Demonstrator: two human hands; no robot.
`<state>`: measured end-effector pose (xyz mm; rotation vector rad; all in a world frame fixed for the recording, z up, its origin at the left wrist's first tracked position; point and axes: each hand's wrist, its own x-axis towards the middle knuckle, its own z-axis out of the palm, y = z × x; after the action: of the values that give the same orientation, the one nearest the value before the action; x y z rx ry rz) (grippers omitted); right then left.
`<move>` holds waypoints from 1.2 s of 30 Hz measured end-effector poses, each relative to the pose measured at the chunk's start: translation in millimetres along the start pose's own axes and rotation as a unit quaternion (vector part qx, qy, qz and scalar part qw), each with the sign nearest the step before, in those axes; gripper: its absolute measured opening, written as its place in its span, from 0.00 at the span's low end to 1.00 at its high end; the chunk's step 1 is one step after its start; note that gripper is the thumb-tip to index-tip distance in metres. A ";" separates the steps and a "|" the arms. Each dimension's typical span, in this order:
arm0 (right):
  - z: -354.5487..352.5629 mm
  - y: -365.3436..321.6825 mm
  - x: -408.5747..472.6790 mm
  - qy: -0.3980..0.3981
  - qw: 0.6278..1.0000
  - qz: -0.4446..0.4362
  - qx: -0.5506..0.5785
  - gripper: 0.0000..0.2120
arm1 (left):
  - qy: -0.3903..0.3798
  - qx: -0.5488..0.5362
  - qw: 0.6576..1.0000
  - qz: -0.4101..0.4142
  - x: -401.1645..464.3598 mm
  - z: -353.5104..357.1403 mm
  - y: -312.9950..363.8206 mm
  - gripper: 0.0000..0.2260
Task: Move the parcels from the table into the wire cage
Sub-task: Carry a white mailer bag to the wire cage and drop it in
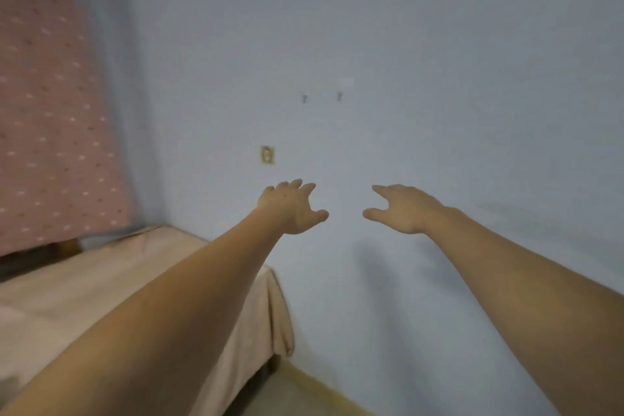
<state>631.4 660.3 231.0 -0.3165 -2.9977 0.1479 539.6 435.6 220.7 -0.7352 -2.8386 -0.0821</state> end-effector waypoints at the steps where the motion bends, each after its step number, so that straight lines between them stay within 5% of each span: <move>1: 7.9 -41.6 12.5 -0.003 0.999 -0.032 0.007 0.39 | -0.004 0.010 0.999 -0.034 -14.4 -1.9 -42.5 0.38; 7: 51.8 -269.9 48.4 -0.028 0.980 -0.194 0.024 0.40 | -0.007 0.054 0.979 -0.195 -116.8 -22.8 -252.9 0.38; 13: 78.4 -429.1 56.4 -0.038 0.950 -0.308 0.030 0.41 | -0.006 0.068 0.945 -0.320 -211.2 -35.8 -390.5 0.38; 27: 143.2 -657.7 121.1 -0.079 0.883 -0.461 0.050 0.41 | -0.007 0.046 0.863 -0.503 -298.7 -3.2 -547.2 0.34; 32: 206.1 -729.0 118.2 -0.115 0.858 -0.500 0.028 0.46 | -0.022 0.017 0.827 -0.561 -331.3 37.7 -590.0 0.38; 36: 266.5 -769.5 110.6 -0.161 0.849 -0.503 0.007 0.40 | -0.057 -0.034 0.817 -0.573 -348.1 81.0 -628.8 0.36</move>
<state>333.6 -87.5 64.7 1.3856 -2.9993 0.1154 516.5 -270.6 66.0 1.0748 -2.9240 -0.3143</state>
